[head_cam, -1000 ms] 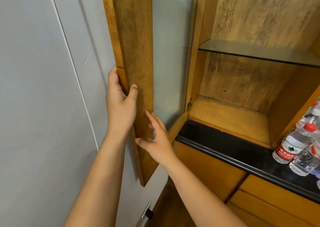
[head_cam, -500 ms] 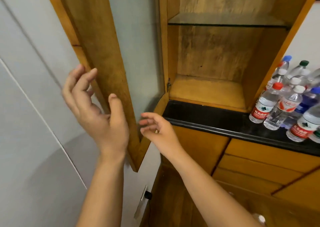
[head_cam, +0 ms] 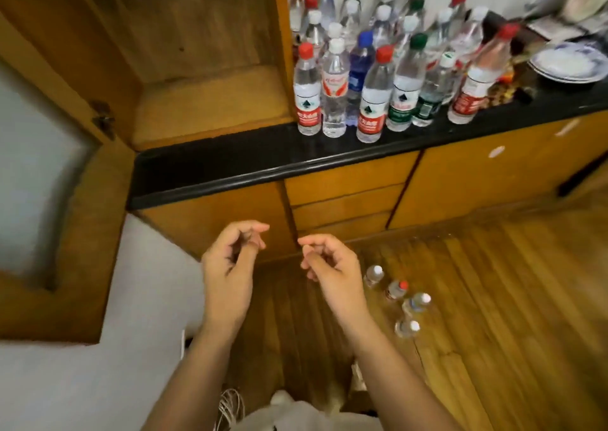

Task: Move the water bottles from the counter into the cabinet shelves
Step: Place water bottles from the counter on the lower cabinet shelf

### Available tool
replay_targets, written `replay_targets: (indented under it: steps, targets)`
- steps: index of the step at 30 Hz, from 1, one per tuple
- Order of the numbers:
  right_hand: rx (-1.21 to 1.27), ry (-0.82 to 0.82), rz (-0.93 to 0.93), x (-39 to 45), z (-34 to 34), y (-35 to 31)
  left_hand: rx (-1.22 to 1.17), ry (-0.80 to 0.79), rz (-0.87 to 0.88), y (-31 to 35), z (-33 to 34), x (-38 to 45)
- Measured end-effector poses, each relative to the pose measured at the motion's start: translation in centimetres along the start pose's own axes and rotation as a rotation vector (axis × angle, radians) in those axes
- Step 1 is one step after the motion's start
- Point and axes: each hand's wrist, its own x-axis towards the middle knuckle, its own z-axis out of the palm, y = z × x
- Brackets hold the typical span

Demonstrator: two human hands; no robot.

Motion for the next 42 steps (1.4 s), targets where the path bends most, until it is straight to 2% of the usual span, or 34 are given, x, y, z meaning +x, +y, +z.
replay_targets:
  steps: [4, 9, 14, 18, 25, 29, 31, 37, 42]
  targets:
    - [0.050, 0.239, 0.107, -0.7, -8.2, 5.9, 0.012, -0.195, -0.217, -5.0, 7.5, -1.7]
    - [0.119, 0.470, 0.270, -0.9, -14.3, 15.1, 0.090, -0.396, -0.483, -14.0, 14.8, -4.1]
    - [0.218, 0.675, 0.420, 0.1, -17.2, 28.1, 0.115, -0.496, -0.686, -25.4, 21.6, -6.3]
    - [0.277, 0.761, 0.510, 2.2, -18.4, 39.5, 0.101, -0.541, -0.761, -35.8, 26.9, -8.0]
    - [0.200, 0.804, 0.518, 8.0, -21.2, 57.4, 0.077, -0.513, -0.801, -52.0, 35.5, -8.9]
    - [0.129, 0.714, 0.468, 10.9, -22.0, 66.6, 0.079, -0.572, -0.779, -60.2, 40.5, -9.1]
    - [0.078, 0.719, 0.446, 12.1, -22.2, 70.4, 0.053, -0.617, -0.716, -63.5, 43.2, -9.1]
    - [-0.064, 0.819, 0.324, 14.7, -23.7, 77.8, -0.074, -0.661, -0.538, -70.4, 48.9, -8.1]
    - [0.064, 0.840, 0.218, 16.5, -24.9, 79.6, -0.104, -0.562, -0.470, -72.6, 51.2, -8.0]
